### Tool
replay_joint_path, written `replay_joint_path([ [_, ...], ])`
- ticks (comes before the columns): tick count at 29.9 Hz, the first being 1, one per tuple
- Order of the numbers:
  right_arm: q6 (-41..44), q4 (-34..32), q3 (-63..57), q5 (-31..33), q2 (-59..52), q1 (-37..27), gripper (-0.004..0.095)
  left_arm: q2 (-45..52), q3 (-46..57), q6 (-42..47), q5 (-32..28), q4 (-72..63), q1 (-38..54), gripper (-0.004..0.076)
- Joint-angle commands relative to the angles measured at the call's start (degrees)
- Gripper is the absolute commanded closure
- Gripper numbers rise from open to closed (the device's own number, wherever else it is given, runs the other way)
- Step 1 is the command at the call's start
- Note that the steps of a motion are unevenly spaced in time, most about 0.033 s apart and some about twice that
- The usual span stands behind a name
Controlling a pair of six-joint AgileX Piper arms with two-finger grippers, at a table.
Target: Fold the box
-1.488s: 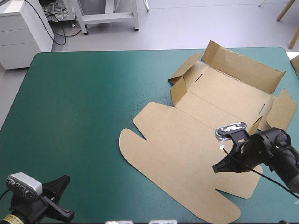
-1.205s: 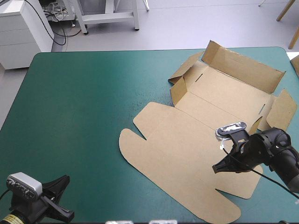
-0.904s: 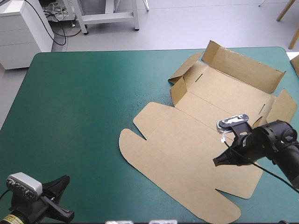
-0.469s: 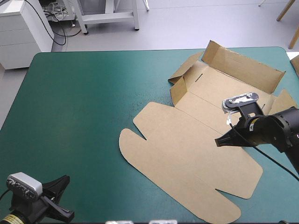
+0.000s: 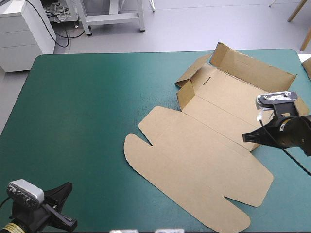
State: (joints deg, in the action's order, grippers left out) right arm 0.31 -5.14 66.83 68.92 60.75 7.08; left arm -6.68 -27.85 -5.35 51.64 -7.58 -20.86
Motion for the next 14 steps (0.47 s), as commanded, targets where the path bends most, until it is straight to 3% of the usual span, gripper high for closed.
replay_joint_path([
  [1,-3.72,2.7,1.85,-1.79,-1.14,-6.54,0.093,-0.99,-1.25,0.16,-4.08,-0.83,-0.35,0.0731],
  [8,-5.06,3.44,1.85,-1.79,-1.02,-16.69,0.0929,-0.99,-1.25,0.16,-4.08,-0.83,-0.35,0.0731],
  [12,-5.06,3.92,1.85,-1.89,-1.02,-18.01,0.0912,-0.99,-1.25,0.16,-4.08,-0.83,-0.35,0.0731],
  [14,-5.21,5.63,1.85,-1.89,-1.02,-18.01,0.0856,-0.99,-1.25,0.16,-4.08,-0.83,-0.35,0.0731],
])
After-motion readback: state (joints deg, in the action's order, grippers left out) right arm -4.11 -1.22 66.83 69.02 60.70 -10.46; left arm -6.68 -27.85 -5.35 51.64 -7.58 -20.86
